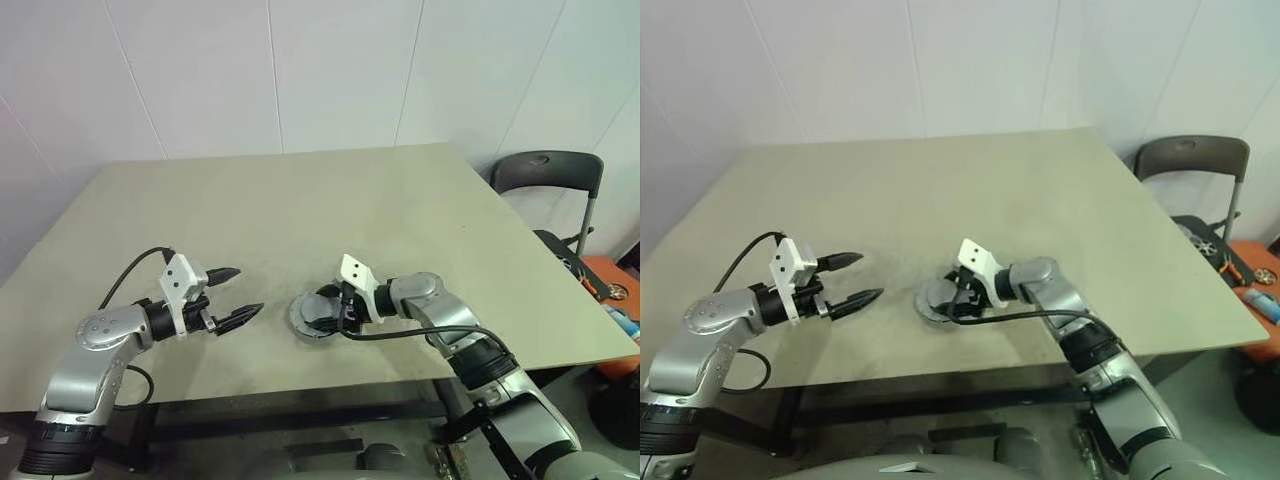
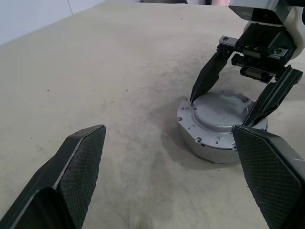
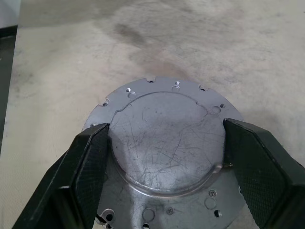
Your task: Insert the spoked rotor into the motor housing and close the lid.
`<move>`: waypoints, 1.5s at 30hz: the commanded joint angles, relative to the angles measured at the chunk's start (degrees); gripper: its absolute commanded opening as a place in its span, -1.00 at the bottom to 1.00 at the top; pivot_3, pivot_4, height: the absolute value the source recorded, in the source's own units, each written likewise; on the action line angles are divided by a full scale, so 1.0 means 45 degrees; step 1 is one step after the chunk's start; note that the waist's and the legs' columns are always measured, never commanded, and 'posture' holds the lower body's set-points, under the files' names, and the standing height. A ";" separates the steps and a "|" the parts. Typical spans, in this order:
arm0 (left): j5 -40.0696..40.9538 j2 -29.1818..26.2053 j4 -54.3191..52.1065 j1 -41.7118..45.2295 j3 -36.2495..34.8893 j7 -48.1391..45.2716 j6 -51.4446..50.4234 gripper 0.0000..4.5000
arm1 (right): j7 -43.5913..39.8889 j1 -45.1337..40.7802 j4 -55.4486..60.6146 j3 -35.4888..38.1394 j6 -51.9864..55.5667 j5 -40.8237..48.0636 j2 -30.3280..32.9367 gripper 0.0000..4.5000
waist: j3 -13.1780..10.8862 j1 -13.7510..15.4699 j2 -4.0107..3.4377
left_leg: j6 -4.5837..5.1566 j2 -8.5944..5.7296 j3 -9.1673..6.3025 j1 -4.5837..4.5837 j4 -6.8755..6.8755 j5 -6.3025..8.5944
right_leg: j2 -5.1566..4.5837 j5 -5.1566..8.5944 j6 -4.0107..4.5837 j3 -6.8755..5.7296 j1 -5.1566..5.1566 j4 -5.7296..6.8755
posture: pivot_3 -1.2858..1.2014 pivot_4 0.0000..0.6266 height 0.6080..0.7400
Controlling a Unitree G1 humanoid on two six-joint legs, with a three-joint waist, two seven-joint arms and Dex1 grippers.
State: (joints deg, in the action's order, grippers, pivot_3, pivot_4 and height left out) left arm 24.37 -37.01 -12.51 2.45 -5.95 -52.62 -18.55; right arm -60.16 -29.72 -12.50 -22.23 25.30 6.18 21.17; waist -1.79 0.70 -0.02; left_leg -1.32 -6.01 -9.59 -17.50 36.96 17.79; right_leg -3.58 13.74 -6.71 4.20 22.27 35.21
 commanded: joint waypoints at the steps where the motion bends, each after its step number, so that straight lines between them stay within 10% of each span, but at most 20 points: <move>1: 0.0150 -0.0047 -0.0460 0.0099 -0.0154 0.0079 0.0031 1.00 | -0.0380 0.0510 -0.0736 -0.0803 -0.0085 -0.0678 0.0448 0.52 | 0.0000 0.0000 0.0000 | 0.0001 -0.0001 0.0001 -0.0001 -0.0001 0.0000 | -0.0002 0.0000 -0.0001 0.0000 0.0000 -0.0004 | 0.03 -1.00 1.00; 35: 0.0859 0.0433 -0.0179 0.1070 -0.0110 0.1174 -0.2602 1.00 | -0.0959 0.0229 -0.1433 -0.0724 -0.0711 -0.0825 0.0669 0.52 | -0.0016 0.0019 -0.0017 | 0.0013 -0.0016 -0.0011 -0.0162 -0.0008 0.0008 | -0.0016 -0.0006 -0.0031 -0.0009 0.0116 -0.0019 | 0.03 -1.00 1.00; 45: 0.0882 0.0749 -0.0400 0.1633 0.1119 0.1167 -0.3844 -0.34 | -0.0960 0.0155 -0.1511 -0.0772 -0.0719 -0.0847 0.0601 0.52 | -0.0016 0.0024 -0.0014 | 0.0012 -0.0016 -0.0012 -0.0163 -0.0007 0.0009 | -0.0016 -0.0014 -0.0047 -0.0009 0.0114 -0.0020 | 0.03 -1.00 1.00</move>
State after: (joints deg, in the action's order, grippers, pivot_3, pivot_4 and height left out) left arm 28.16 -34.03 -12.26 7.99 -2.06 -47.37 -35.07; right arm -64.48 -31.02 -14.45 -22.36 20.10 6.20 22.45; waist -1.87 0.81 -0.08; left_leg -1.27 -6.08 -9.65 -18.23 36.93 17.83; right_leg -3.66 13.68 -6.91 4.15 22.79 35.12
